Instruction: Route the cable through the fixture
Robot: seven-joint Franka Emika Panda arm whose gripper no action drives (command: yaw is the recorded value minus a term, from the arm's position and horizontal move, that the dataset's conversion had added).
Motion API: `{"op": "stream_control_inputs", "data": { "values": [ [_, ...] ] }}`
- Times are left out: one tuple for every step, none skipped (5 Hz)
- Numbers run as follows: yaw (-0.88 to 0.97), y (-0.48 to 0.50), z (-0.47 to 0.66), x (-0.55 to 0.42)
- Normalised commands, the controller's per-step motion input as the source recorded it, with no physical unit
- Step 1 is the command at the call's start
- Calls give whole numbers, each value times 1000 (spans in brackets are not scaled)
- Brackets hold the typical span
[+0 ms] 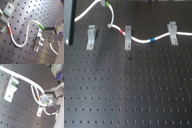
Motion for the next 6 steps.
{"op": "stream_control_inputs", "data": {
  "values": [
    [-514, 128, 244, -396],
    [-511, 93, 311, -380],
    [-494, 79, 314, -386],
    [0, 1, 39, 0],
    [297, 173, 265, -239],
    [60, 2, 0, -62]
  ]
}}
